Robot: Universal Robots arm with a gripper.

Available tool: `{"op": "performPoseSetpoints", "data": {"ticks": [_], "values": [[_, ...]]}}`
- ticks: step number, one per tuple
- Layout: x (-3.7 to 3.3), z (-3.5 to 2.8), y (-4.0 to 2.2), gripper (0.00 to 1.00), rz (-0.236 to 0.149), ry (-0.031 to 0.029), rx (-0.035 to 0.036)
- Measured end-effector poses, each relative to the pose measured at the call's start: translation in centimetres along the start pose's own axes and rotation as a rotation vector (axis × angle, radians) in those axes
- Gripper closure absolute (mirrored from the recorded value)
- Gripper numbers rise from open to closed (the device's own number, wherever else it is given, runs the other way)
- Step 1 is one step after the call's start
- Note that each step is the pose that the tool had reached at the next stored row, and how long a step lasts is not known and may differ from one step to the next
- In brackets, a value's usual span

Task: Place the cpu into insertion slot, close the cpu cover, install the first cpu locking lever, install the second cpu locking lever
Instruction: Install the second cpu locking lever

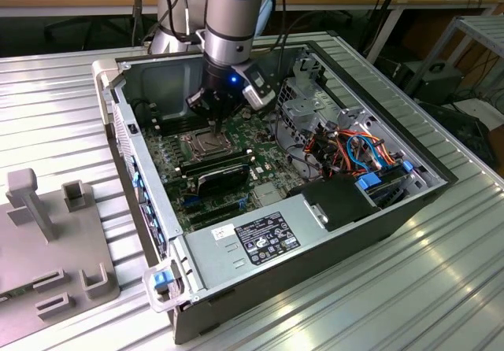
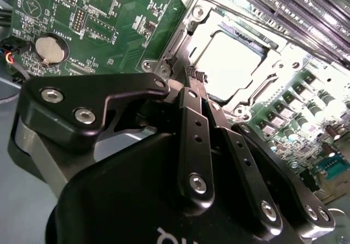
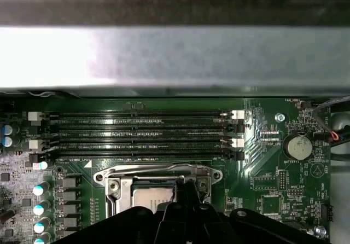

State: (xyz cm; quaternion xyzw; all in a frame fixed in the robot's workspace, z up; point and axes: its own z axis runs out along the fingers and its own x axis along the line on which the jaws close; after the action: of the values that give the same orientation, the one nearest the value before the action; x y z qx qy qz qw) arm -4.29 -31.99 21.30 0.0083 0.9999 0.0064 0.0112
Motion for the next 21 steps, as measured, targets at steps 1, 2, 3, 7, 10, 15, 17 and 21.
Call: {"op": "performPoseSetpoints", "data": {"ticks": [1, 2, 3, 7, 10, 15, 17, 21], "values": [[0.0, 0.0, -0.05, 0.89, 0.0, 0.0, 0.0], [0.0, 0.0, -0.07, 0.89, 0.0, 0.0, -0.0001], [0.0, 0.0, -0.07, 0.89, 0.0, 0.0, 0.0], [-0.02, -0.72, -0.07, 0.89, 0.0, 0.0, 0.0011], [-0.05, -1.93, -0.05, 0.89, 0.0, 0.0, 0.0052], [-0.06, -2.37, -0.12, 0.89, -0.062, 0.0006, 0.006], [-0.06, -2.37, -0.12, 0.89, -0.098, 0.001, 0.0052], [-0.05, -2.36, -0.12, 0.89, -0.248, 0.0027, 0.0018]]}}
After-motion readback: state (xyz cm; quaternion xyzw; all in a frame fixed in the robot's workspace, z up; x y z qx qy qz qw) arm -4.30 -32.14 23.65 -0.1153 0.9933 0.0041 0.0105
